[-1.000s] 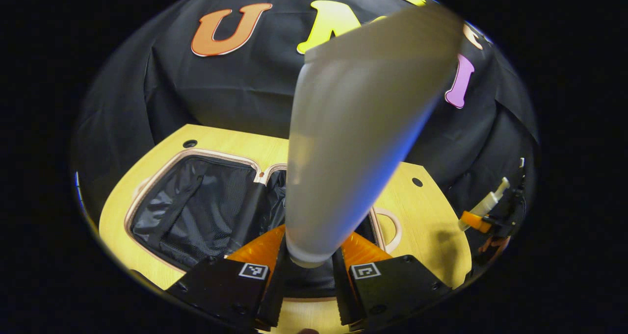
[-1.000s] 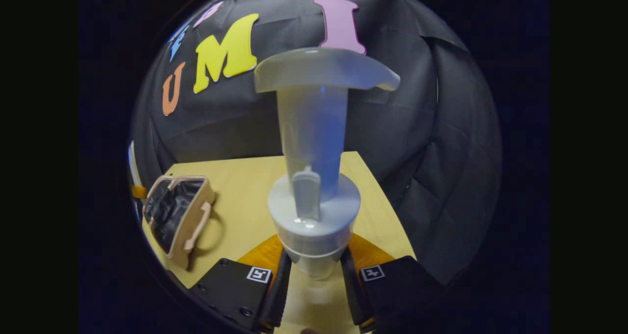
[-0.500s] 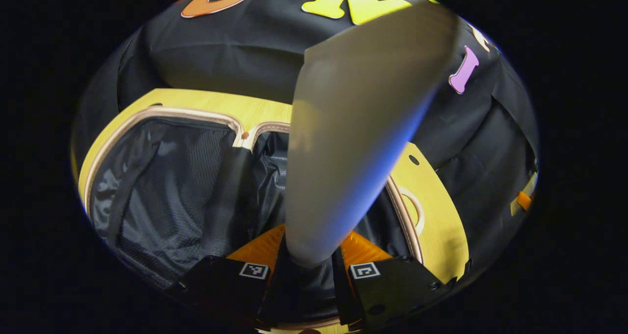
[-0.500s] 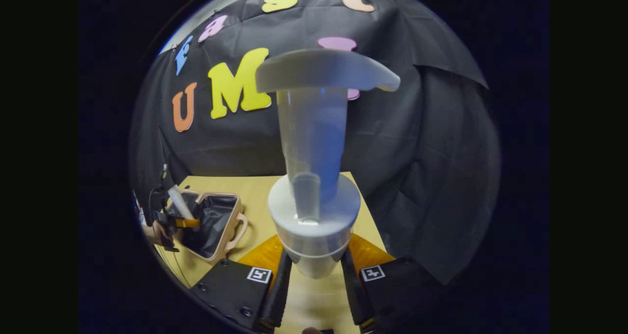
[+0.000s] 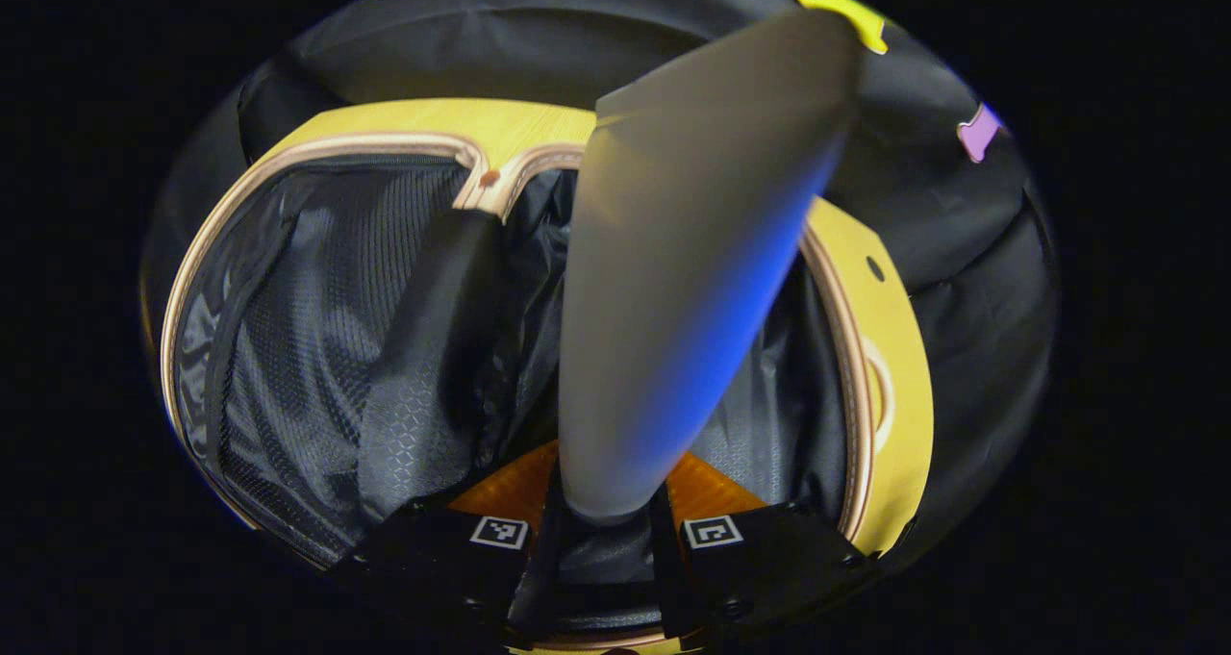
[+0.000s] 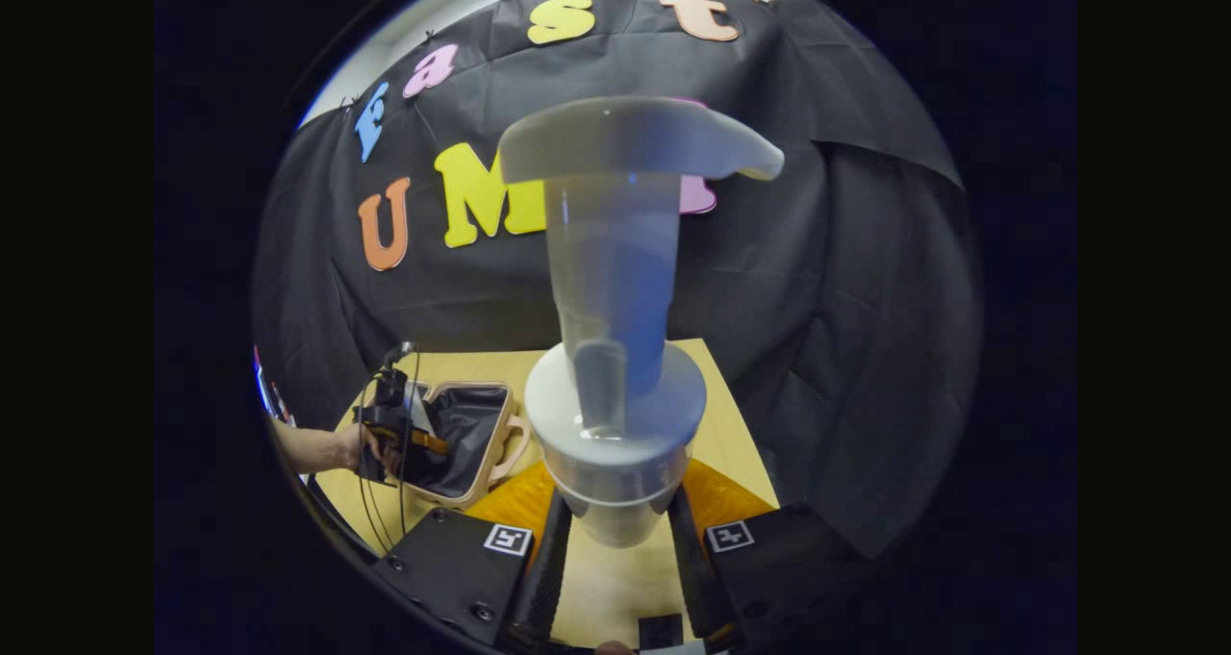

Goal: First open the suitcase, pack the skin care products into it, and then close the suitcase.

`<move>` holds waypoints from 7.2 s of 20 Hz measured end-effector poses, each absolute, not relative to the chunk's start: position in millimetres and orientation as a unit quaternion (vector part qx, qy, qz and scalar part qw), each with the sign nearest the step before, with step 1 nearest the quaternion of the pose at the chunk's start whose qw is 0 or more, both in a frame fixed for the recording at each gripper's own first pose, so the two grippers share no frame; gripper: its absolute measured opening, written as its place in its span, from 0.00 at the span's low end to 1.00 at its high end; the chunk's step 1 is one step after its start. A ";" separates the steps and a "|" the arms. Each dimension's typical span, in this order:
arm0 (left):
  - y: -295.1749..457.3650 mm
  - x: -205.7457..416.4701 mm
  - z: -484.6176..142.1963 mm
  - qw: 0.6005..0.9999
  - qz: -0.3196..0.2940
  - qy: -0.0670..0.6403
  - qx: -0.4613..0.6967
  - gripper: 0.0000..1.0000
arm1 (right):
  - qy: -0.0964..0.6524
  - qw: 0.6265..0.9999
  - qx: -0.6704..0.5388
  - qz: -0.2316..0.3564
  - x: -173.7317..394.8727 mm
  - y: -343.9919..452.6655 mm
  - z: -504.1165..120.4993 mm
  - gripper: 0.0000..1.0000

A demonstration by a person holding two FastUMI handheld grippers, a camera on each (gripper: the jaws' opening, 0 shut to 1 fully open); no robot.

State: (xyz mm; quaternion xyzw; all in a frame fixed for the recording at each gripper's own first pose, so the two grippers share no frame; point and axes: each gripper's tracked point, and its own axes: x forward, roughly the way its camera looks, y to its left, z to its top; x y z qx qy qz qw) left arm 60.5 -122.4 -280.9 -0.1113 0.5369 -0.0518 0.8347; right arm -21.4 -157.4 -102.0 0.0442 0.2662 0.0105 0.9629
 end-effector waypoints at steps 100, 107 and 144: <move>54.7 58.2 15.1 0.970 -0.015 0.126 -0.209 0.06 | 0.173 0.982 -0.068 0.028 6.9 -23.2 -79.0 0.74; -96.5 32.1 19.9 0.996 -0.010 0.085 -0.027 0.06 | 0.137 0.987 -0.083 -0.003 -12.3 -91.6 -57.4 0.78; -280.6 4.3 -62.3 0.975 -0.080 0.208 0.010 0.95 | 0.137 0.988 -0.065 -0.018 -13.1 -171.2 -31.5 0.77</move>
